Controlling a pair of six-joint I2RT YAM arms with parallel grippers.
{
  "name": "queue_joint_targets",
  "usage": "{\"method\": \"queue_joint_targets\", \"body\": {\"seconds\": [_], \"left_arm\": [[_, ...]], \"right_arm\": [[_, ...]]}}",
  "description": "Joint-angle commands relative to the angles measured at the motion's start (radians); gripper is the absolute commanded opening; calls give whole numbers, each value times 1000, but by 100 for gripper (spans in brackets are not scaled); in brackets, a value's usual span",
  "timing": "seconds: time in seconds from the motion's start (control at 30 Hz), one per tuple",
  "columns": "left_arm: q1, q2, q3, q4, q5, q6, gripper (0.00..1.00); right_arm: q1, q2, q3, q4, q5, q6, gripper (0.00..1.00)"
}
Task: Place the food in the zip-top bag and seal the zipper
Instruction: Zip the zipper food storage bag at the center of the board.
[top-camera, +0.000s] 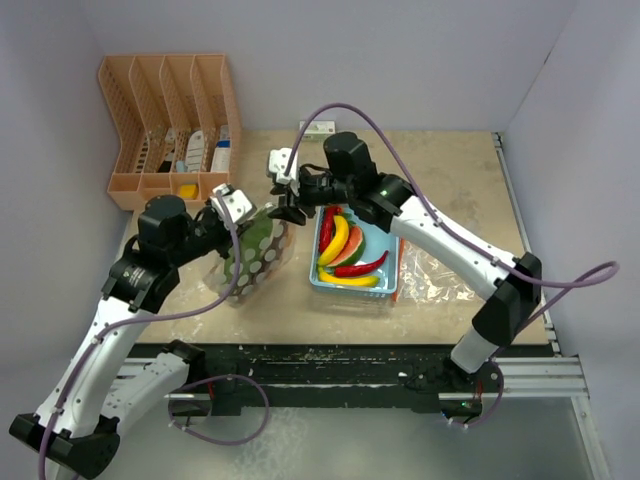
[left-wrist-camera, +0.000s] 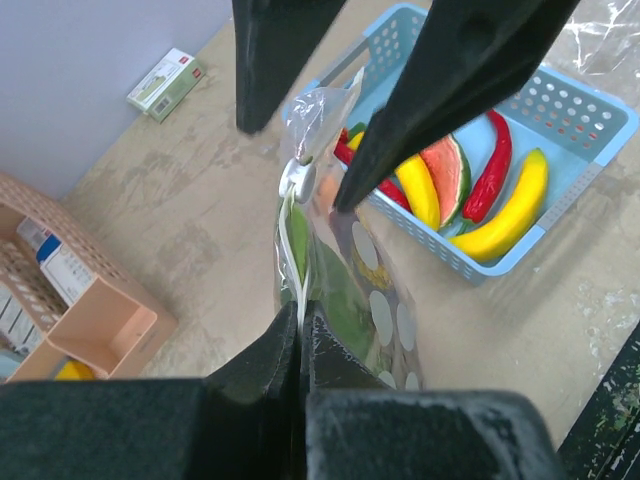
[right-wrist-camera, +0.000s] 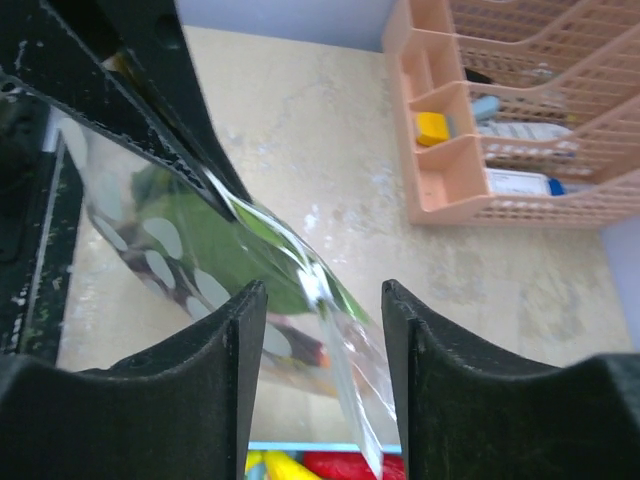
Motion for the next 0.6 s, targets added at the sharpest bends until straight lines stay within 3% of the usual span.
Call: {"method": "queue_joint_targets", "body": {"seconds": [0.0, 0.3, 0.57], "left_arm": [[2, -41, 35, 10, -61, 27, 0], [2, -95, 41, -22, -75, 49, 0], [2, -105, 81, -40, -21, 65, 0]], "right_arm": [[-9, -102, -2, 78, 160, 43, 53], [-14, -147, -73, 93, 191, 18, 52], [-17, -119, -75, 98, 75, -32, 48]]}}
